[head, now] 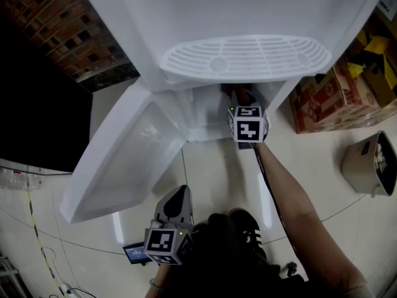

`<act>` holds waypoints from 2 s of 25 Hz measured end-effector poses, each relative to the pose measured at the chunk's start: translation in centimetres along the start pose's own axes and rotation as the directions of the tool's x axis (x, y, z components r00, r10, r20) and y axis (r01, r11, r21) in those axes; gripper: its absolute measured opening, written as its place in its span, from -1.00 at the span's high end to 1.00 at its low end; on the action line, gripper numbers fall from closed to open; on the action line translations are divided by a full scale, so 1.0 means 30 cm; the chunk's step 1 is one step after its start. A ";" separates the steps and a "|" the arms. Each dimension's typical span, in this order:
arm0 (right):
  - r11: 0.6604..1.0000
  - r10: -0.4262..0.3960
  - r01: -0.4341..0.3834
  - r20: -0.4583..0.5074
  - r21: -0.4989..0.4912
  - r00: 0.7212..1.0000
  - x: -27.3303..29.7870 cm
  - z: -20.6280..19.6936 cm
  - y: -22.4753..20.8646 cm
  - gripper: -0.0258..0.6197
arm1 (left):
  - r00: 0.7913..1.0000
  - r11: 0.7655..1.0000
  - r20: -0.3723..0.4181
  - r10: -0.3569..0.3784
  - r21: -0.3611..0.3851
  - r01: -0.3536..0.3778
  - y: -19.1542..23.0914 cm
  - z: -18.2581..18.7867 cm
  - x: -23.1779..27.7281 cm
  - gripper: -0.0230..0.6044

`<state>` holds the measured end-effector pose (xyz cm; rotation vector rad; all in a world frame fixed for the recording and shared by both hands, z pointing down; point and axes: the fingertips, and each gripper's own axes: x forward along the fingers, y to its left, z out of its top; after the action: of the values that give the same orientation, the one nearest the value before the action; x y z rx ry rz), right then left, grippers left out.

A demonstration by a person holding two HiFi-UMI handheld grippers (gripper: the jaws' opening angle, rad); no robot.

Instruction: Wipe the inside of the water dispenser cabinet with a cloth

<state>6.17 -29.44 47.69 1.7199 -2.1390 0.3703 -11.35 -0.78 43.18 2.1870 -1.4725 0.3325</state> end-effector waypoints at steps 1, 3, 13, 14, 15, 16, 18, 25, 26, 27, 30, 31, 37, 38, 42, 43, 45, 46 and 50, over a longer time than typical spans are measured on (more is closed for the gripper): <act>1.000 0.005 -0.005 -0.001 -0.008 1.000 -0.004 0.005 0.005 0.69 | 1.000 1.000 0.001 0.000 0.000 0.000 0.000 0.001 0.000 0.94; 1.000 0.004 -0.004 0.028 -0.016 1.000 -0.018 0.036 0.001 0.69 | 1.000 1.000 0.002 0.001 0.001 -0.001 -0.001 0.003 0.000 0.94; 0.987 -0.140 0.078 0.524 0.138 0.841 -0.372 0.515 -0.071 0.69 | 1.000 1.000 0.010 0.001 -0.017 -0.001 -0.020 0.023 0.005 0.94; 0.984 -0.159 0.088 0.538 0.155 0.828 -0.390 0.534 -0.081 0.69 | 1.000 1.000 0.009 -0.002 -0.010 0.002 -0.018 0.018 0.006 0.94; 0.981 -0.176 0.099 0.542 0.169 0.822 -0.398 0.541 -0.090 0.69 | 1.000 1.000 0.008 -0.004 -0.002 0.004 -0.015 0.012 0.006 0.94; 0.978 -0.190 0.109 0.536 0.180 0.823 -0.394 0.538 -0.099 0.69 | 1.000 1.000 0.007 -0.005 0.002 0.005 -0.015 0.008 0.007 0.94; 0.972 -0.214 0.131 0.497 0.197 0.841 -0.364 0.504 -0.115 0.69 | 1.000 1.000 0.004 -0.005 0.003 0.005 -0.016 0.006 0.007 0.94; 0.960 -0.252 0.198 0.301 0.198 0.920 -0.248 0.255 -0.146 0.69 | 1.000 1.000 0.002 0.000 -0.002 0.000 -0.007 0.005 0.006 0.94; 0.962 -0.252 0.207 0.275 0.180 0.928 -0.237 0.216 -0.144 0.69 | 1.000 1.000 0.002 0.001 -0.003 -0.001 -0.006 0.005 0.006 0.94; 0.963 -0.252 0.217 0.247 0.163 0.936 -0.227 0.175 -0.144 0.69 | 1.000 1.000 0.002 0.000 -0.004 0.000 -0.007 0.005 0.006 0.94; 0.961 -0.254 0.232 0.152 0.147 0.955 -0.201 0.051 -0.152 0.69 | 1.000 1.000 0.002 -0.003 -0.002 0.003 -0.011 0.006 0.005 0.94; 0.962 -0.252 0.234 0.126 0.141 0.960 -0.196 0.016 -0.153 0.69 | 1.000 1.000 0.002 -0.003 -0.002 0.003 -0.011 0.005 0.005 0.94; 0.976 -0.205 0.194 0.116 0.099 0.972 -0.223 -0.015 -0.114 0.69 | 1.000 1.000 0.004 -0.002 -0.003 0.002 -0.013 0.007 0.004 0.94; 0.978 -0.198 0.186 0.152 0.090 0.968 -0.241 0.020 -0.111 0.69 | 1.000 1.000 0.004 -0.002 -0.001 0.002 -0.015 0.008 0.004 0.94; 0.986 -0.163 0.165 0.371 0.028 0.914 -0.395 0.263 -0.082 0.69 | 1.000 1.000 0.004 -0.002 0.004 0.002 -0.017 0.009 0.005 0.94; 0.986 -0.158 0.166 0.422 0.017 0.893 -0.444 0.324 -0.078 0.69 | 1.000 1.000 0.005 -0.002 0.003 0.002 -0.017 0.010 0.005 0.94; 0.984 -0.159 0.177 0.497 0.011 0.853 -0.526 0.411 -0.086 0.69 | 1.000 1.000 0.008 -0.003 0.002 0.003 -0.020 0.013 0.006 0.94; 0.983 -0.164 0.182 0.515 0.016 0.841 -0.552 0.431 -0.097 0.69 | 1.000 1.000 0.009 -0.005 0.002 0.005 -0.022 0.014 0.007 0.94; 0.973 -0.224 0.224 0.468 0.057 0.855 -0.550 0.358 -0.164 0.69 | 1.000 1.000 0.011 -0.010 0.000 0.010 -0.029 0.015 0.011 0.94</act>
<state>12.77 -20.61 30.63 2.2121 -2.2020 -0.1339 -10.46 -1.02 42.71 2.1984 -1.4669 0.3177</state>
